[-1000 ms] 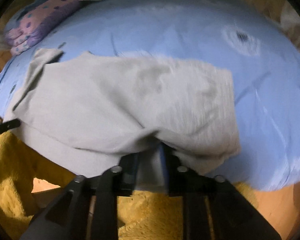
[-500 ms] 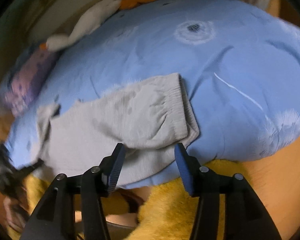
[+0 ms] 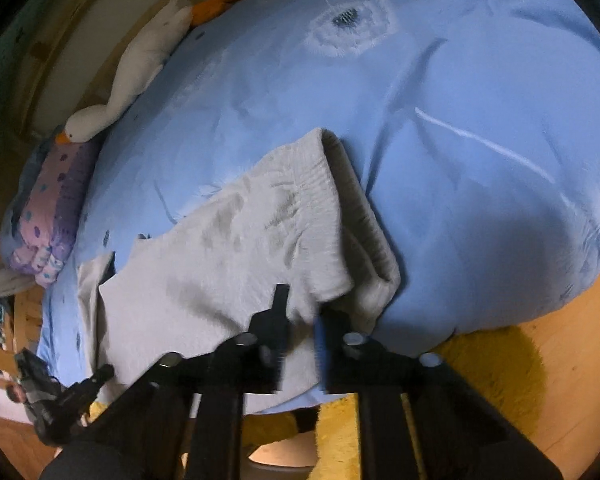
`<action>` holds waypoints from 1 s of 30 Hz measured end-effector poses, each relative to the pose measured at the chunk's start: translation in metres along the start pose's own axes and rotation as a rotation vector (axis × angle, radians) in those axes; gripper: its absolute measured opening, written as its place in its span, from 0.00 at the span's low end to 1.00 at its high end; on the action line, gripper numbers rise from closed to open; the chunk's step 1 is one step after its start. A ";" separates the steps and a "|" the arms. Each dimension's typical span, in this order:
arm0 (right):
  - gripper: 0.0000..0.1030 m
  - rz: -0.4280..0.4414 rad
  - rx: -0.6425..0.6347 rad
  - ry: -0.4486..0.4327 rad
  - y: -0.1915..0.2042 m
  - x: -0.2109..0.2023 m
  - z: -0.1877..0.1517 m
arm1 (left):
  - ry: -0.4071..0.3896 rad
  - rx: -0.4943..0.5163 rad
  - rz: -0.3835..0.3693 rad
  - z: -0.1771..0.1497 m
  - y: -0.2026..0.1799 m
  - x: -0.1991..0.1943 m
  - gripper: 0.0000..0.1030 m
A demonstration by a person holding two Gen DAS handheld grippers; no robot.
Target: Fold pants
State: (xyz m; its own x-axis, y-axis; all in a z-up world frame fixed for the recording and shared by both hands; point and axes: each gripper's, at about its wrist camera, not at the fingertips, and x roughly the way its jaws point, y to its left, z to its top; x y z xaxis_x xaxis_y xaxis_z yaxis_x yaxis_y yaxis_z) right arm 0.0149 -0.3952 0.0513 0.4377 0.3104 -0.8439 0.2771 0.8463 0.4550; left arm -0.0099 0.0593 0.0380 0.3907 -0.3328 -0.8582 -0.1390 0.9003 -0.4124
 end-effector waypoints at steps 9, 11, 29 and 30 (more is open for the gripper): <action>0.06 -0.016 -0.097 -0.051 0.002 -0.024 -0.005 | -0.007 0.086 0.069 -0.020 -0.010 -0.023 0.07; 0.06 -0.042 -0.101 -0.024 -0.002 -0.014 -0.009 | 0.044 0.060 0.090 -0.025 -0.002 -0.006 0.09; 0.34 -0.192 -0.298 -0.114 0.029 -0.050 0.002 | -0.063 0.167 0.254 0.018 -0.029 -0.047 0.39; 0.34 -0.189 -0.303 -0.121 0.032 -0.052 0.003 | -0.062 0.161 0.251 0.023 -0.030 -0.043 0.39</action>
State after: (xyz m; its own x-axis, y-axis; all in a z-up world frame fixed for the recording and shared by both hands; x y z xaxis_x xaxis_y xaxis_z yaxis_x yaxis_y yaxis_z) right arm 0.0034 -0.3853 0.1102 0.5061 0.0980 -0.8569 0.1054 0.9790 0.1742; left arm -0.0023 0.0531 0.0945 0.4182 -0.0806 -0.9048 -0.0946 0.9868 -0.1316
